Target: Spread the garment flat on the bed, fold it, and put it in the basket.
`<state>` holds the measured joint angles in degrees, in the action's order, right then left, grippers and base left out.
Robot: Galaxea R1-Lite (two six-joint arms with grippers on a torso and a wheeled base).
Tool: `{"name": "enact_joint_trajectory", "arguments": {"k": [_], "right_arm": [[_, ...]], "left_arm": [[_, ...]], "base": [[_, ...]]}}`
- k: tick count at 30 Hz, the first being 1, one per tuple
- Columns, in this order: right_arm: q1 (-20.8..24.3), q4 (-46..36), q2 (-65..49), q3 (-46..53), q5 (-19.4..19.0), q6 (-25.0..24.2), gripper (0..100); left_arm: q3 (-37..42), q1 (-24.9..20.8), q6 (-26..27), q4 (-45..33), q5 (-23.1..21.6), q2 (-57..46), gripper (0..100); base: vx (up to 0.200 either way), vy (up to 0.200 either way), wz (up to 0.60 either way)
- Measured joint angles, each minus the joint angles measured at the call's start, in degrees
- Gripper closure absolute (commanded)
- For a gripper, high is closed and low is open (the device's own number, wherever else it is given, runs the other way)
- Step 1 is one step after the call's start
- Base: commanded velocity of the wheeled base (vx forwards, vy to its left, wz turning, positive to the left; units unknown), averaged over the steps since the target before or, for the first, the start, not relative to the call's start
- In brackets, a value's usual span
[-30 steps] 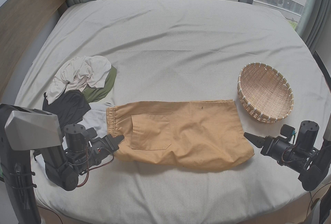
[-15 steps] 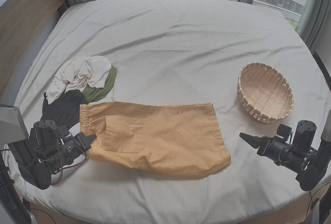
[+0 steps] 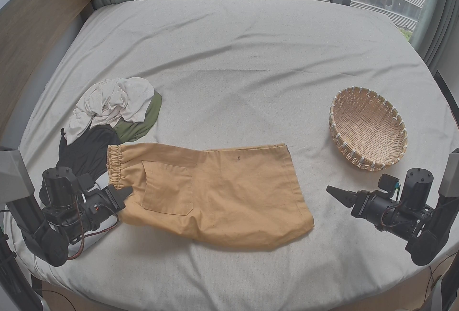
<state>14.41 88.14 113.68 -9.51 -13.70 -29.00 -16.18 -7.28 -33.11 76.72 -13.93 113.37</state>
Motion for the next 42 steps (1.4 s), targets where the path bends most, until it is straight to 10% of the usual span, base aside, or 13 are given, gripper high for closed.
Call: {"name": "enact_joint_trajectory", "arguments": {"k": [19,42], "right_arm": [[2.15,0.02,0.74,-0.16,0.13,-1.05,0],[3.91,0.07,0.6,-0.79,0.32,-2.83,0]], "left_arm": [[-13.09,-20.61,-0.48,-0.49,-0.38,1.27,100],[-24.7,-30.04,-3.29,0.22,-0.16,12.48,100]], "base": [[0.0,0.0,0.0],[0.0,0.0,0.0]]}}
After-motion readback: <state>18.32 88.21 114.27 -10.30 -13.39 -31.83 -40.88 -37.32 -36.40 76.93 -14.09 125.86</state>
